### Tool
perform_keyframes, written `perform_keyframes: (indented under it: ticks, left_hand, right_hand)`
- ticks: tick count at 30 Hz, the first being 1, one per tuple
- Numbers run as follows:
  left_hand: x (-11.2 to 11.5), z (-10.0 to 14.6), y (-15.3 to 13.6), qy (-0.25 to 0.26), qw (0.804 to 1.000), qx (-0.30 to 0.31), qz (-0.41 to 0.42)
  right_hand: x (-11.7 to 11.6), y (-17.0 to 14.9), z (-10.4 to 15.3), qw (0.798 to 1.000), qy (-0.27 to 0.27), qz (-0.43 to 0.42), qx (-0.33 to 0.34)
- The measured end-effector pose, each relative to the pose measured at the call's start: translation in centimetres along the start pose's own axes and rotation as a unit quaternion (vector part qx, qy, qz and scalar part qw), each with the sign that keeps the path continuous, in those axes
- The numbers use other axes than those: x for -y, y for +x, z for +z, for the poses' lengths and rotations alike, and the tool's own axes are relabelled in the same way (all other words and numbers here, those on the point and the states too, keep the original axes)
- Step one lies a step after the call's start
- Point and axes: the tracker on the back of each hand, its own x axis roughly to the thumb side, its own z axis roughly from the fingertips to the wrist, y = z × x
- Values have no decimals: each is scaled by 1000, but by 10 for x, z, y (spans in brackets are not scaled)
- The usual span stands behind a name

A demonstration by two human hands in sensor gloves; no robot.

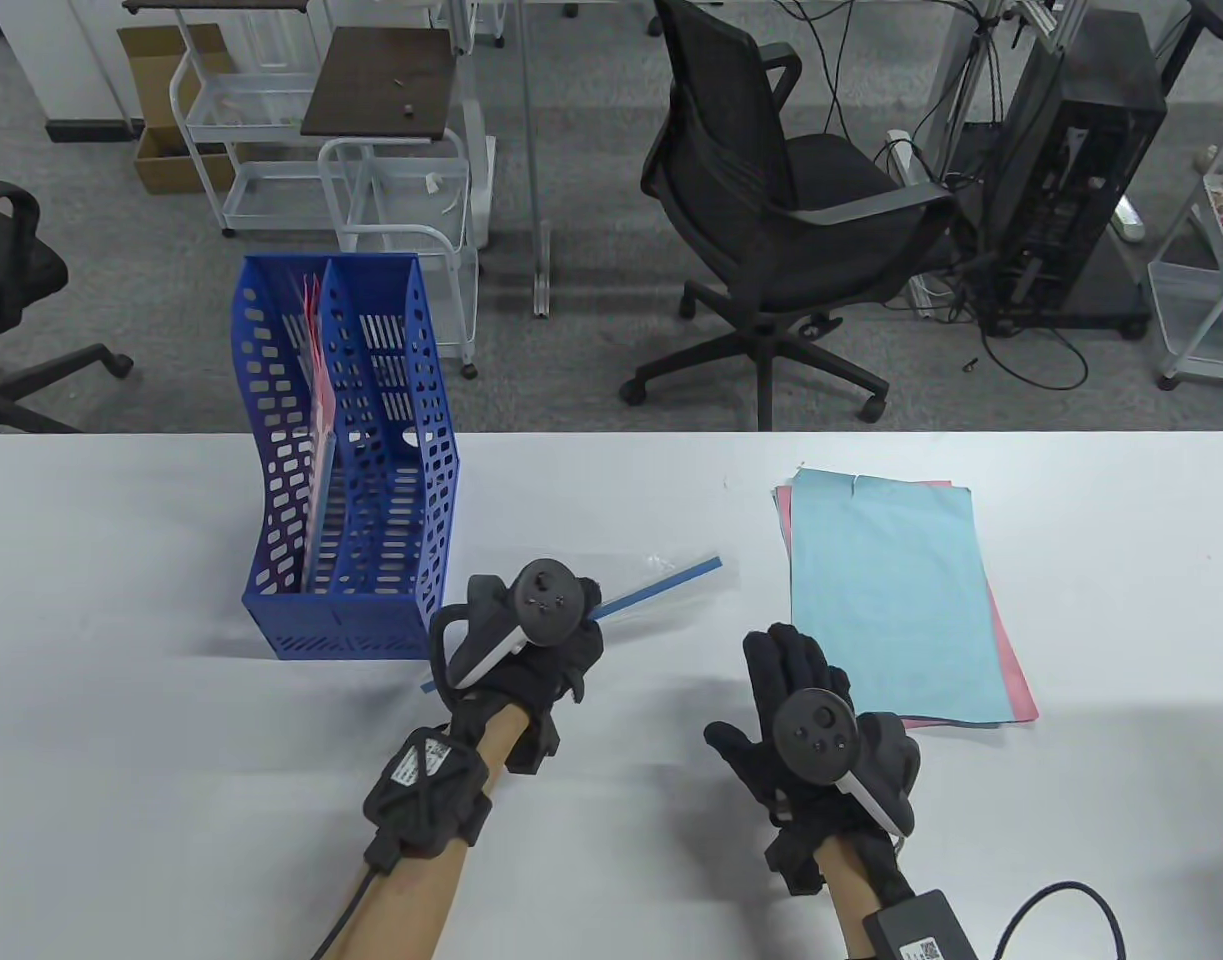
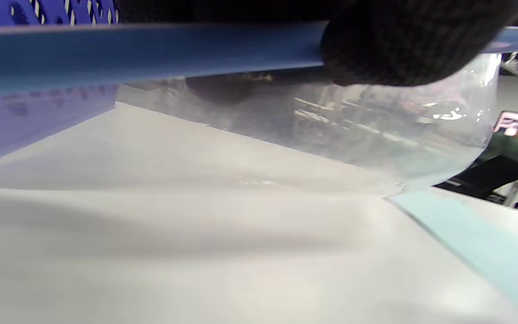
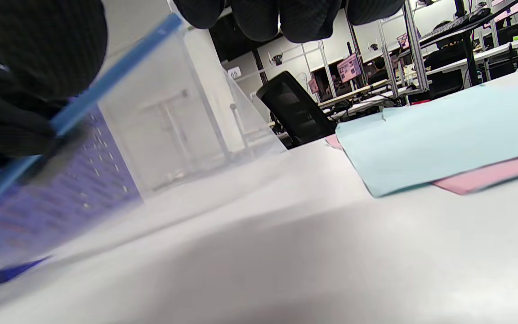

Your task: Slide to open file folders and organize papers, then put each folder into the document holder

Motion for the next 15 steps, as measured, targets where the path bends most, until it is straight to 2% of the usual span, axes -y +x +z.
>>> perform_keyframes:
  ticks: [4,6,9,13,15]
  left_hand:
    - [-17,35,-11,-49,997,32,44]
    - [-20,55,-19,-91,991,51,82]
    - [-16,75,-28,-125,981,69,133]
    - [-7,92,-32,-172,974,83,123]
    - [-2,98,-32,-171,974,86,120]
  right_hand:
    - [12,5,5,997,-55,-46,20]
    - [16,10,8,994,-71,-66,42]
    - [19,17,10,991,-64,-87,73]
    - [21,28,13,986,-35,-112,122]
    - [19,33,14,982,-26,-128,136]
